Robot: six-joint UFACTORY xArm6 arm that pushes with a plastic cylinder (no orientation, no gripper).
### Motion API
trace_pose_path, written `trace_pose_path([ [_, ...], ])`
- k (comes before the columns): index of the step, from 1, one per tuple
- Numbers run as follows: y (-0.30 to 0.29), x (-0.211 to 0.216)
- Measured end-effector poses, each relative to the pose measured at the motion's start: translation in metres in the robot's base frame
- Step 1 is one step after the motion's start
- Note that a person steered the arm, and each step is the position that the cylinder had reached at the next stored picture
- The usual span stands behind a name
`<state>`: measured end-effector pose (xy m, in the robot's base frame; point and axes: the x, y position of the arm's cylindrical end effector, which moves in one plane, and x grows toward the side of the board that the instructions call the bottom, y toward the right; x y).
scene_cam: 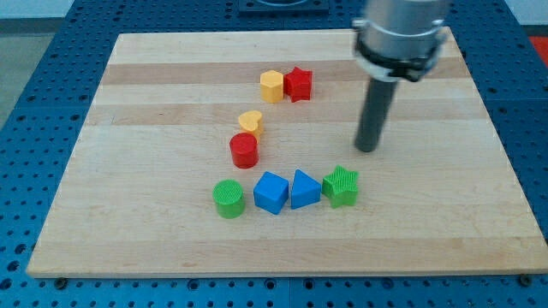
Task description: Push the yellow heart to the left side of the yellow hexagon
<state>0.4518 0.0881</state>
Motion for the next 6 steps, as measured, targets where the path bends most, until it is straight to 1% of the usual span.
trace_pose_path([
  [2, -0.099, 0.000],
  [3, -0.134, -0.007],
  [4, -0.159, -0.025],
  [6, -0.188, -0.091],
])
